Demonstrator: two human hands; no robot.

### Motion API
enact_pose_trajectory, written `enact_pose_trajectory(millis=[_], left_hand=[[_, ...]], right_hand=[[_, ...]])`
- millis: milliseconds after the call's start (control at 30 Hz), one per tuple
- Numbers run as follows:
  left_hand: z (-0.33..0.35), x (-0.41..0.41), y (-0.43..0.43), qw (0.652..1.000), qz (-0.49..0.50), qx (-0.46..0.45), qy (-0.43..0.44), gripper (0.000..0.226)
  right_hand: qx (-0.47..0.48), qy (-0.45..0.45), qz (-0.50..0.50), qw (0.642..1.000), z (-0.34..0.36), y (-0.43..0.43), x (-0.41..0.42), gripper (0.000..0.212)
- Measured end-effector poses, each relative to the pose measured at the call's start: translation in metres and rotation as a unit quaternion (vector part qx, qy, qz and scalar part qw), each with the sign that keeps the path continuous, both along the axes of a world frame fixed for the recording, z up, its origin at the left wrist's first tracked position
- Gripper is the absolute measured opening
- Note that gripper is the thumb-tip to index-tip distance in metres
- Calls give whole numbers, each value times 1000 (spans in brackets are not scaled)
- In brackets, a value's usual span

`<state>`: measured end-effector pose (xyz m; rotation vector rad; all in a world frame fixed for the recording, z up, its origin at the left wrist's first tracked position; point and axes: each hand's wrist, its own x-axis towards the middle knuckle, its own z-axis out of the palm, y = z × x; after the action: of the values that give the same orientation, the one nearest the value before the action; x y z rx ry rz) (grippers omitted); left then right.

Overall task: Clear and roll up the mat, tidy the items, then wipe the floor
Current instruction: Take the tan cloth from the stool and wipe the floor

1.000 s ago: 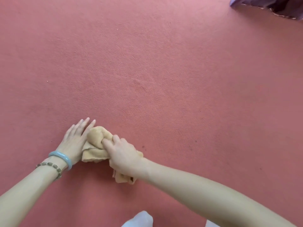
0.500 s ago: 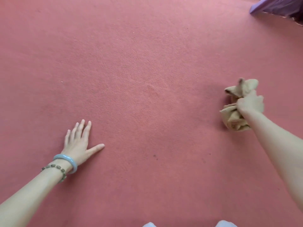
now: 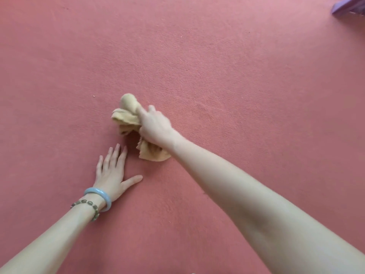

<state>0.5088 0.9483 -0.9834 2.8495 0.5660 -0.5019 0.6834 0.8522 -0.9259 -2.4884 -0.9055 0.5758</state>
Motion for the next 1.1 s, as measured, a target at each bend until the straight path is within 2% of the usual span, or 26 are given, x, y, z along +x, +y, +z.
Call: enact_pose_trajectory(millis=[133, 267, 367, 433, 533, 633, 733, 800, 933, 1100], left_hand=[[-2, 0, 1, 1000, -4, 0, 8, 112], [-2, -1, 1, 1000, -9, -3, 5, 120], [-3, -1, 1, 1000, -7, -5, -6, 121], [-2, -1, 1, 1000, -8, -4, -6, 120], [-2, 0, 1, 1000, -13, 2, -1, 120], [-1, 0, 0, 1000, -15, 6, 2, 113], [-4, 1, 1, 1000, -9, 9, -7, 114], [-5, 1, 1, 1000, -7, 16, -3, 116], [-5, -1, 3, 1000, -13, 10, -10, 112], [-1, -1, 0, 1000, -5, -9, 4, 100]], right_hand=[[-39, -45, -169, 984, -7, -68, 77, 39], [-104, -110, -339, 928, -7, -153, 136, 40], [-136, -116, -403, 898, -6, -161, 145, 40], [-129, -115, -372, 912, -7, -127, 136, 38], [-101, -107, -249, 957, -8, -53, 94, 36], [-60, -77, -133, 986, -2, 13, 36, 38], [-38, -21, 25, 999, 6, 47, -25, 37], [-17, -4, 79, 997, 6, 47, -43, 37], [3, -20, -37, 999, 1, -10, 4, 44], [-111, -117, -184, 970, -2, -166, 82, 40]])
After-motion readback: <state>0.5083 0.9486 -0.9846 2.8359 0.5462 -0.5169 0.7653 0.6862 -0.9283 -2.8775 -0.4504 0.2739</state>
